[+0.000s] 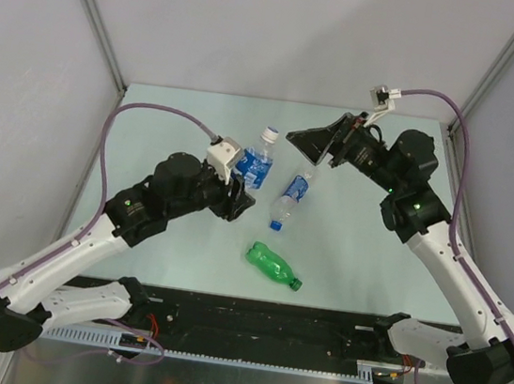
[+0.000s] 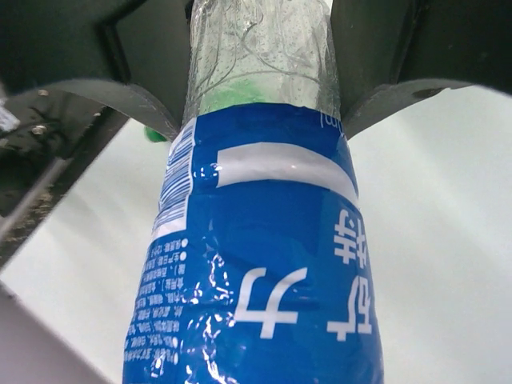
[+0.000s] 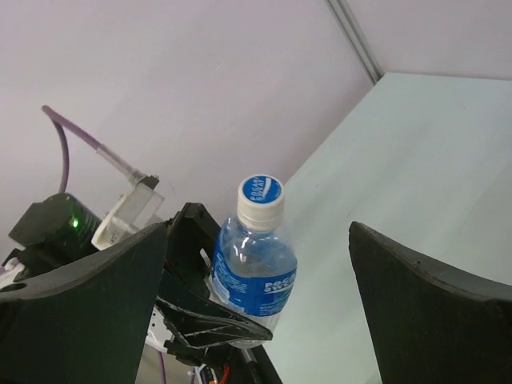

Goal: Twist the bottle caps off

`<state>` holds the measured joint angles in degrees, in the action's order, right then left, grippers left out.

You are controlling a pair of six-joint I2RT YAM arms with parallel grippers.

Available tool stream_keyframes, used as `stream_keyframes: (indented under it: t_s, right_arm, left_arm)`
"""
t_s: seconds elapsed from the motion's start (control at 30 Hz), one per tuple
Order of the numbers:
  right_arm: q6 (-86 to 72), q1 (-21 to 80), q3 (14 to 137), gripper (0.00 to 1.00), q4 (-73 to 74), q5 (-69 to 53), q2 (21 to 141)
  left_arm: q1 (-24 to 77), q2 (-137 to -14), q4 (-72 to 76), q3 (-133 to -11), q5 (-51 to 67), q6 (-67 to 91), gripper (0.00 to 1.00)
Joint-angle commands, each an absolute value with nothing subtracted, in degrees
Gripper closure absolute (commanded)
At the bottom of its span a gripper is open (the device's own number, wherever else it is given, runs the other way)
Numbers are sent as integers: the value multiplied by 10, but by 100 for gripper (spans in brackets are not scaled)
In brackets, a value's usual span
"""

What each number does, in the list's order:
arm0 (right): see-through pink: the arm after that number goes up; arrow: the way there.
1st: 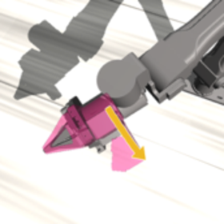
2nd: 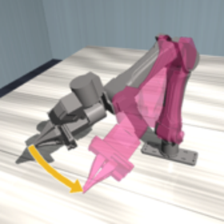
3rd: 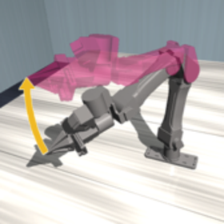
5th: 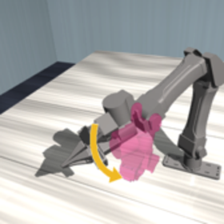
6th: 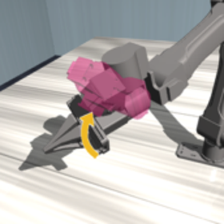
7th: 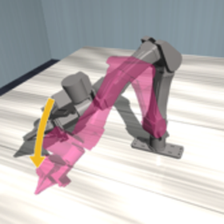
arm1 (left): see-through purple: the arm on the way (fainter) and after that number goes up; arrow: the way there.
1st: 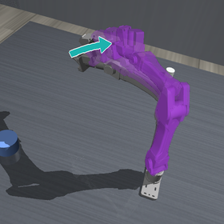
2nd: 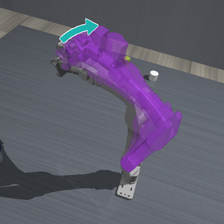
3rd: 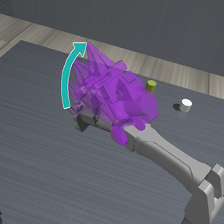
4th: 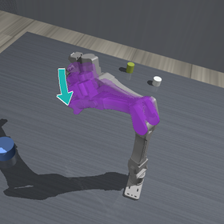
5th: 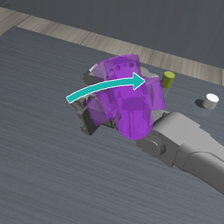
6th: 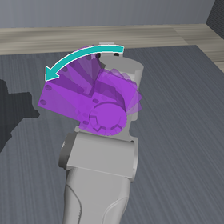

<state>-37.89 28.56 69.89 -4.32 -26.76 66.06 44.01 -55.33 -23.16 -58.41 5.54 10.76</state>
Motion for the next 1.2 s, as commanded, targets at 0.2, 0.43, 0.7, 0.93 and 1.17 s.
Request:
stream_keyframes:
  t_s: [0.2,0.43,0.7,0.93,1.17]
  right_arm:
    - [-340,348,785,1,45,-157,741]
    - [-341,380,826,10,73,-118,809]
    - [-356,395,832,31,45,-138,844]
    - [-368,398,832,41,30,-156,852]
    - [-402,399,829,44,8,-172,857]
  left_arm:
    - [544,-577,-332,-619,-287,91,91]
    - [575,-591,-346,-623,-352,104,94]
    - [578,-603,-352,-628,-358,94,95]
    - [580,-611,-354,-627,-352,98,96]
    - [581,-612,-357,-623,-350,103,96]
